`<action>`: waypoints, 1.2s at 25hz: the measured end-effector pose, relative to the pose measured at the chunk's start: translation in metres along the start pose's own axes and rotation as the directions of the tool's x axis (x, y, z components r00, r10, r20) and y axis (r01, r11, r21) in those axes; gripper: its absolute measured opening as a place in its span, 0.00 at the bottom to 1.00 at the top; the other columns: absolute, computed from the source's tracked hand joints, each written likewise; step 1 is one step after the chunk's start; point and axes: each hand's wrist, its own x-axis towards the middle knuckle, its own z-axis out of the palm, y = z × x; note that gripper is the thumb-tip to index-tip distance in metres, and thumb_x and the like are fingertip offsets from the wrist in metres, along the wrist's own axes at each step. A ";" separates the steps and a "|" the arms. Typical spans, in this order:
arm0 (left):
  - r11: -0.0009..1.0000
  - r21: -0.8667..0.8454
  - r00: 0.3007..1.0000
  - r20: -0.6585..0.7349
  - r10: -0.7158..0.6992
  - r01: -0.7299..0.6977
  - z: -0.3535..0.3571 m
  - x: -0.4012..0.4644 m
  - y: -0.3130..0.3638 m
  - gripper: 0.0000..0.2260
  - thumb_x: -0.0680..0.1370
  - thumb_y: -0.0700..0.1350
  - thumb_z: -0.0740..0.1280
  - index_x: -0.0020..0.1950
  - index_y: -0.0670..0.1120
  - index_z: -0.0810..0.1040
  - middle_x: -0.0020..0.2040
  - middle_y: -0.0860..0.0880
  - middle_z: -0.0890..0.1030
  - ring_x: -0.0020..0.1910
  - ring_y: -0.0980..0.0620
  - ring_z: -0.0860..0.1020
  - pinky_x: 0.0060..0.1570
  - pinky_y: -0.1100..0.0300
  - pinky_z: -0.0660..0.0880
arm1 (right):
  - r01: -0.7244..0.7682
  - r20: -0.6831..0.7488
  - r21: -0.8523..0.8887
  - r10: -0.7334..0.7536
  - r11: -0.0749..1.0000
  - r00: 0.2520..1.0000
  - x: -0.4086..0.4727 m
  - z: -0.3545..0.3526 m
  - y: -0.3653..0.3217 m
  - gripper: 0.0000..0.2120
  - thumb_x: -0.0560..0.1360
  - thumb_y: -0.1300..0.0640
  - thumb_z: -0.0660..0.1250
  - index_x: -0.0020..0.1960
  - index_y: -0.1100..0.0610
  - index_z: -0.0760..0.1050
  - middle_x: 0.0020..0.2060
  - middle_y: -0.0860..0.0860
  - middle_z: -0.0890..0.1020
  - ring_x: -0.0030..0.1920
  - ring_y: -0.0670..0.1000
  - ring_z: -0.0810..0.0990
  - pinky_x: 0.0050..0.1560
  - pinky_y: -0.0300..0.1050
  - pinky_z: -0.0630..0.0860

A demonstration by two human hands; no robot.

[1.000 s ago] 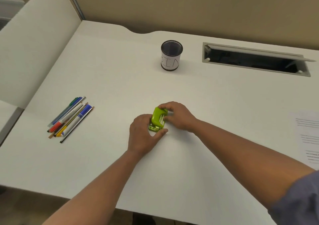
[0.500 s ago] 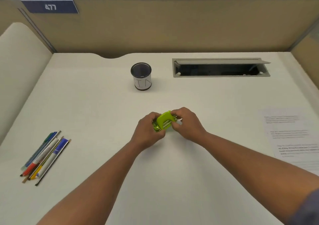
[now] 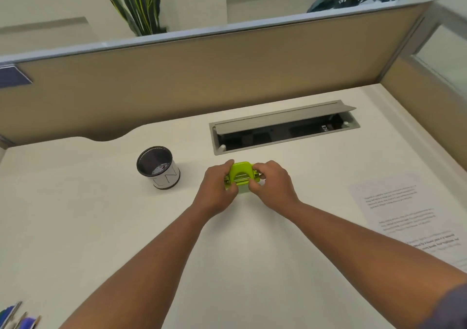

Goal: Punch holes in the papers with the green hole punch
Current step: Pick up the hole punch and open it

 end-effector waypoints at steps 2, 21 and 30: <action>1.000 0.005 1.000 -0.010 0.002 -0.002 0.004 0.017 -0.006 0.27 0.76 0.40 0.71 0.75 0.45 0.72 0.65 0.45 0.80 0.60 0.49 0.75 0.56 0.61 0.66 | -0.011 0.000 -0.002 0.011 1.000 1.000 0.017 0.008 0.006 0.18 0.75 0.52 0.71 0.63 0.55 0.79 0.48 0.52 0.79 0.46 0.50 0.77 0.43 0.42 0.72; 0.995 0.092 0.996 0.071 -0.045 0.038 0.018 0.024 -0.031 0.40 0.79 0.52 0.71 0.83 0.50 0.51 0.79 0.46 0.65 0.76 0.46 0.63 0.70 0.59 0.60 | -0.121 0.010 0.114 0.120 0.986 0.993 0.027 0.025 0.027 0.33 0.75 0.44 0.72 0.75 0.55 0.67 0.64 0.53 0.78 0.59 0.52 0.79 0.56 0.48 0.78; 0.987 0.150 0.995 0.091 0.039 -0.052 0.054 -0.064 0.036 0.35 0.79 0.56 0.70 0.81 0.53 0.59 0.80 0.52 0.64 0.78 0.50 0.61 0.74 0.57 0.59 | -0.184 0.003 0.147 0.186 0.972 0.983 -0.077 -0.046 0.043 0.28 0.77 0.45 0.70 0.74 0.52 0.69 0.64 0.51 0.78 0.53 0.46 0.76 0.56 0.46 0.78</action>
